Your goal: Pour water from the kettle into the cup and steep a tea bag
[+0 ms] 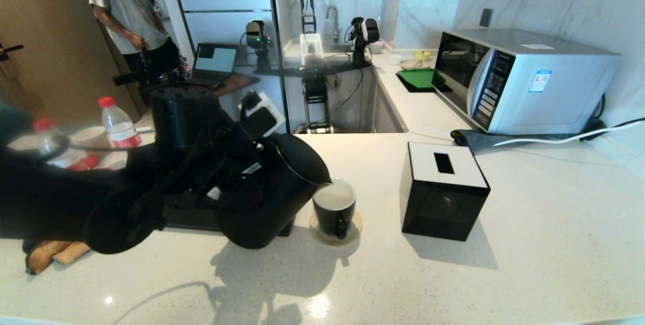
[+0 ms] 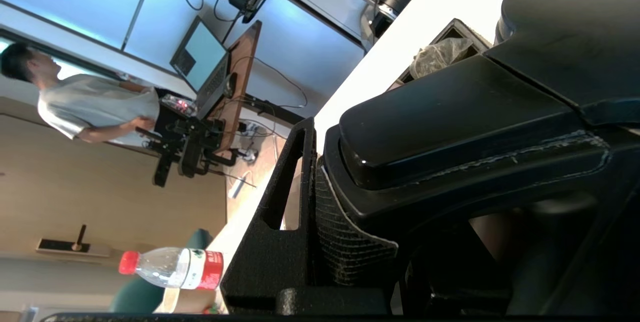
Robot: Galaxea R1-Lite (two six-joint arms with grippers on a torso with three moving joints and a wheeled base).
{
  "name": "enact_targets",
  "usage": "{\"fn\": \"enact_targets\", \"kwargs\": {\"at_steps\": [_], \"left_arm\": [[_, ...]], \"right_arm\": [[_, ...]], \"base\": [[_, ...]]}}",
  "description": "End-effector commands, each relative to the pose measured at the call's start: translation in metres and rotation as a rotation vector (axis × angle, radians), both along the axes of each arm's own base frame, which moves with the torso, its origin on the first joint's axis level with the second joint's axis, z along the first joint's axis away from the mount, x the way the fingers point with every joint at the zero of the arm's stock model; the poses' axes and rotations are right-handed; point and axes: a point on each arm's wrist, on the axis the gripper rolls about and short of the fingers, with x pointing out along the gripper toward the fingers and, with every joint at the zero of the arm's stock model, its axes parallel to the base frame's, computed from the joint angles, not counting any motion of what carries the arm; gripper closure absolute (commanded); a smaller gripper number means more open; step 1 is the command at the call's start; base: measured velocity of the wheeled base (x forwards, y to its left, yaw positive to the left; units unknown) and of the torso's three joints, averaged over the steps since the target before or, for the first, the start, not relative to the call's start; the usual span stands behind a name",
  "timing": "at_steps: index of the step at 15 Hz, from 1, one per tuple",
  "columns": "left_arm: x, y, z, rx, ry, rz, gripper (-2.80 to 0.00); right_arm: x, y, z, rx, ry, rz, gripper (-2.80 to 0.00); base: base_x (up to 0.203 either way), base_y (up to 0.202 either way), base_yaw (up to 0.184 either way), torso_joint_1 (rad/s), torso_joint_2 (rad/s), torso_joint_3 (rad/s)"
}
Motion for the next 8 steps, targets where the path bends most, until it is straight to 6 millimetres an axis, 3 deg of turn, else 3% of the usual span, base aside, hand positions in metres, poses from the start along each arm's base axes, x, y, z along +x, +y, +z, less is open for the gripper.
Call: {"fn": "enact_targets", "kwargs": {"at_steps": [1,8], "left_arm": [[0.0006,-0.0007,-0.0007,0.008,-0.001,0.001,0.00],[0.0041,-0.0027,0.0081,0.021,-0.034,0.011,0.00]], "right_arm": [[0.0001,0.0000,0.0000,0.000,0.001,0.001,0.00],[0.0001,0.0000,0.0000,0.000,0.001,0.001,0.00]], "base": [[0.000,0.000,0.000,0.000,0.00,0.000],[0.000,0.000,0.000,0.000,0.00,0.000]]}}
